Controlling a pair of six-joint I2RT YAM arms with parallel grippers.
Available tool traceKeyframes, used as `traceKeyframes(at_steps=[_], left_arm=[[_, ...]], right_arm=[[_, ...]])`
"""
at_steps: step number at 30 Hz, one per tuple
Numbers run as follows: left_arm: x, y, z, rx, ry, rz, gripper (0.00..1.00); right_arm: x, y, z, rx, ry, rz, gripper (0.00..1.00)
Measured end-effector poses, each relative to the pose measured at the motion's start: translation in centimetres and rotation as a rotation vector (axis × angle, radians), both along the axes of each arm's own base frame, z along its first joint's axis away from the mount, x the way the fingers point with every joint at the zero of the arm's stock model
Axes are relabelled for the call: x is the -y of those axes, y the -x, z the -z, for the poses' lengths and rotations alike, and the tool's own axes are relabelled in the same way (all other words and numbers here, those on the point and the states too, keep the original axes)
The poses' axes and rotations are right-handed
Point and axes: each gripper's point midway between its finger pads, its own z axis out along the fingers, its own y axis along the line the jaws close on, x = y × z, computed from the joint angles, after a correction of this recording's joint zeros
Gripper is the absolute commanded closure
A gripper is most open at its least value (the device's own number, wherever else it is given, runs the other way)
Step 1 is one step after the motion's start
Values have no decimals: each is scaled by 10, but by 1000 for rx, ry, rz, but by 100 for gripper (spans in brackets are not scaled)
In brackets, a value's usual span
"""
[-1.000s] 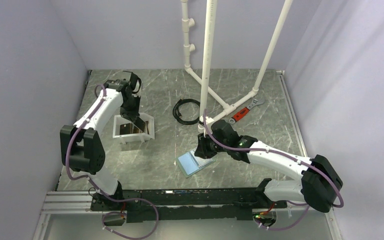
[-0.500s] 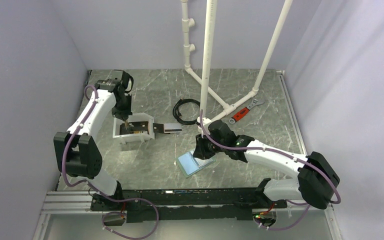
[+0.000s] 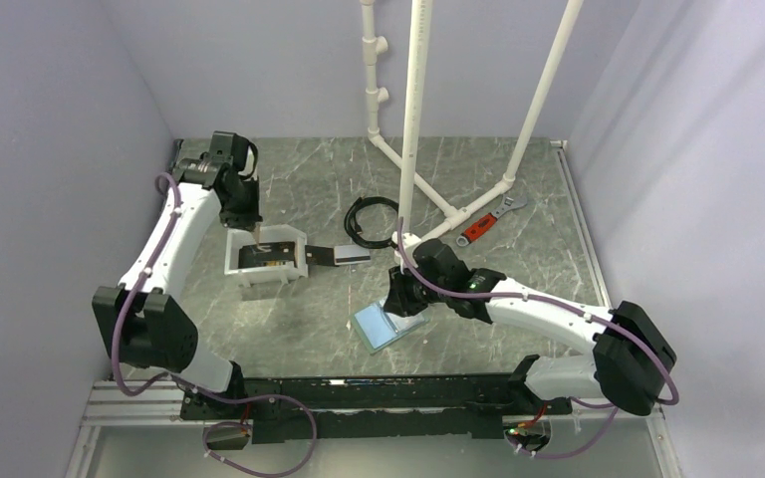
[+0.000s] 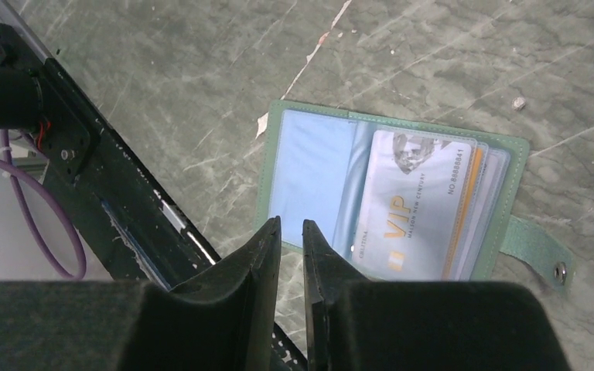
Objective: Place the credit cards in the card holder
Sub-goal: Pick up the credit card from the storage box.
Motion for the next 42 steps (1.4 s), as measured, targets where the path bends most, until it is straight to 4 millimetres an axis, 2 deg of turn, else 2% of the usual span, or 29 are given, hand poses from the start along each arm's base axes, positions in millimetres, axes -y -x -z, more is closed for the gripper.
traceKeyframes(at_steps=[4, 8, 12, 15, 18, 22, 28, 31, 32, 33, 34, 36, 38, 40, 41, 42], left_arm=[[9, 0, -23, 69, 59, 5, 100], [26, 7, -44, 123, 156, 53, 100], [57, 17, -64, 176, 322, 158, 100], [86, 33, -70, 198, 487, 268, 100], [116, 56, -65, 175, 676, 361, 100], [156, 93, -45, 55, 869, 496, 100], [214, 154, -21, -180, 1005, 742, 100], [229, 173, -13, -254, 1033, 814, 100], [233, 178, -12, -269, 1038, 836, 100], [237, 181, -11, -278, 1042, 855, 100], [240, 184, -11, -284, 1044, 871, 100], [245, 189, -11, -292, 1053, 901, 100], [248, 190, -11, -290, 1060, 920, 100], [250, 190, -11, -291, 1069, 929, 100], [251, 190, -12, -291, 1075, 932, 98], [252, 189, -13, -287, 1079, 934, 82]], right_arm=[[0, -1, -3, 4, -6, 6, 76], [3, -4, -9, 10, -20, 22, 69], [12, -13, -21, 21, -53, 58, 60], [19, -21, -36, 31, -103, 82, 48], [24, -23, -52, 48, -160, 98, 37], [28, -12, -58, 22, -233, 66, 22], [24, 14, -69, -69, -371, -67, 19], [20, 25, -77, -88, -414, -137, 23], [18, 30, -80, -100, -430, -166, 28], [17, 33, -82, -110, -441, -186, 38], [16, 38, -84, -126, -460, -213, 42], [14, 47, -85, -159, -497, -257, 62], [15, 55, -82, -194, -513, -280, 77], [16, 61, -78, -223, -517, -288, 100], [17, 62, -76, -234, -519, -287, 100], [17, 63, -75, -241, -522, -285, 100]])
